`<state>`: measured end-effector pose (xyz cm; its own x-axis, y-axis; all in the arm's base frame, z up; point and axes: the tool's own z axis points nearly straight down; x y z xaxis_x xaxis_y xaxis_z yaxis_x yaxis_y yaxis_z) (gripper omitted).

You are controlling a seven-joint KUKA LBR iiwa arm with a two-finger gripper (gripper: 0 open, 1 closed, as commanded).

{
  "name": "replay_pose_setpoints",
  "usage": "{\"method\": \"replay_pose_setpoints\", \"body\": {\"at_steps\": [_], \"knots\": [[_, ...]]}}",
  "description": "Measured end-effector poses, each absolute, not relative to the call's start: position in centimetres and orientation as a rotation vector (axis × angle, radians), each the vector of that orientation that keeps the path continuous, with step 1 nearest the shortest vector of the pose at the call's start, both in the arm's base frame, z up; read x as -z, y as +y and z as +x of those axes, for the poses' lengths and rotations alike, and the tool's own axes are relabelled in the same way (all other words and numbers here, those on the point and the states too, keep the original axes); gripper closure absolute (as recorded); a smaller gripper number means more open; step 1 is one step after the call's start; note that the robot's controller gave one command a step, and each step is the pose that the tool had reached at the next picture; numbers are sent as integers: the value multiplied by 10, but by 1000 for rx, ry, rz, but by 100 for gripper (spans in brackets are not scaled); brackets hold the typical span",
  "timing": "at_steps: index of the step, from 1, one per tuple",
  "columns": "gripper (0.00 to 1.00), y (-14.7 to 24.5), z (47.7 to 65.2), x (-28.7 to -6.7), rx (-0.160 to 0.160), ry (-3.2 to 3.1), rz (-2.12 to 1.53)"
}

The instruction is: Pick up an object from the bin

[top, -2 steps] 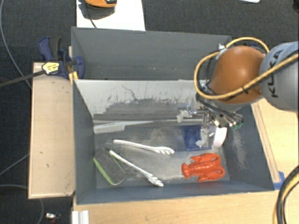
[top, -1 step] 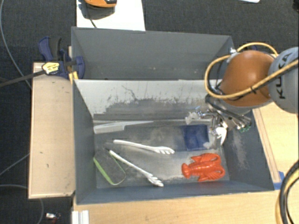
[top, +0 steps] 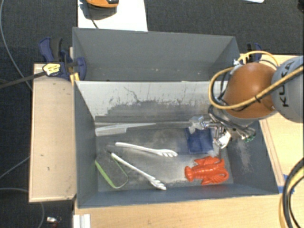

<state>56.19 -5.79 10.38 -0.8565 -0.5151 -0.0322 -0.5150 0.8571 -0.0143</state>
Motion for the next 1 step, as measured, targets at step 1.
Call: {"method": "replay_pose_setpoints", "body": {"at_steps": [1], "knots": [[100, -85, 557, -80, 3, 3075, -419]]}}
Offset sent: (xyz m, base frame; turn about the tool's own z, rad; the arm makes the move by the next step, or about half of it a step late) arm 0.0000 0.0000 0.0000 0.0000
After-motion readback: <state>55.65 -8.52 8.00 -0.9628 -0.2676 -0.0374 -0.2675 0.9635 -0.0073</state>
